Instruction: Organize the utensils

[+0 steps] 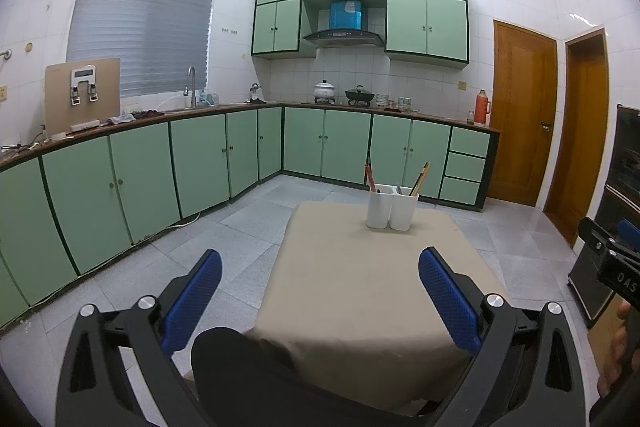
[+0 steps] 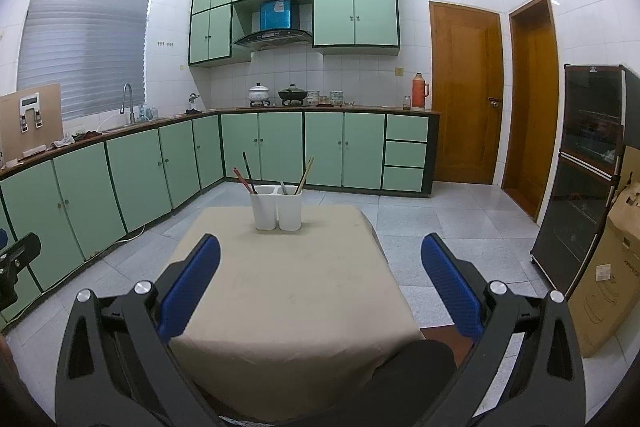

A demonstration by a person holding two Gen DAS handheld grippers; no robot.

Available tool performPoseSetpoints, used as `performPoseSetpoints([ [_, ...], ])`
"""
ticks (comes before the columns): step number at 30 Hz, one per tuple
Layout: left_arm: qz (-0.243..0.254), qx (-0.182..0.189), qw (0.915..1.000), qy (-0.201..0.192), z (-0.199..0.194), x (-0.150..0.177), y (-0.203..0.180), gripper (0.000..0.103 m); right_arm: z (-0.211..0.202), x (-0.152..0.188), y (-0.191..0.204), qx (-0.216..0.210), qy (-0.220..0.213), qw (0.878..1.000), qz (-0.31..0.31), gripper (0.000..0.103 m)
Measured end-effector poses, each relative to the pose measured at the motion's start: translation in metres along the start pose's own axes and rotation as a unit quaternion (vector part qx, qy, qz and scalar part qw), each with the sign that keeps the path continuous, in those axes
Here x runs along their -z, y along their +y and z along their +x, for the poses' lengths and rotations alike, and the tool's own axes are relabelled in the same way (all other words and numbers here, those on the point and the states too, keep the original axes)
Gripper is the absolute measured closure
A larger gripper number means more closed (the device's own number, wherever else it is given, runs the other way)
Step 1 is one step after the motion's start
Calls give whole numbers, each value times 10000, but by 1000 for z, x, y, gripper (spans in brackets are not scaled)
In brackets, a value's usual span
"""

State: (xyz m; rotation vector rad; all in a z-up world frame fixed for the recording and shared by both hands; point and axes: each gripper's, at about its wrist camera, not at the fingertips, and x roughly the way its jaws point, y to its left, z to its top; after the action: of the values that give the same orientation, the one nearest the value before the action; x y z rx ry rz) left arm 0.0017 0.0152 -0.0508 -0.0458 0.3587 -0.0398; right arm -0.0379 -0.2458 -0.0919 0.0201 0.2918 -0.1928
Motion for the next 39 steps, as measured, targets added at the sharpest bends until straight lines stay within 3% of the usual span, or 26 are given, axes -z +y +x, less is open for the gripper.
performPoseSetpoints([
  [39,2,33,10000,25,2,0,0,6,-2,-2,1,8,-2,10000,26,6],
])
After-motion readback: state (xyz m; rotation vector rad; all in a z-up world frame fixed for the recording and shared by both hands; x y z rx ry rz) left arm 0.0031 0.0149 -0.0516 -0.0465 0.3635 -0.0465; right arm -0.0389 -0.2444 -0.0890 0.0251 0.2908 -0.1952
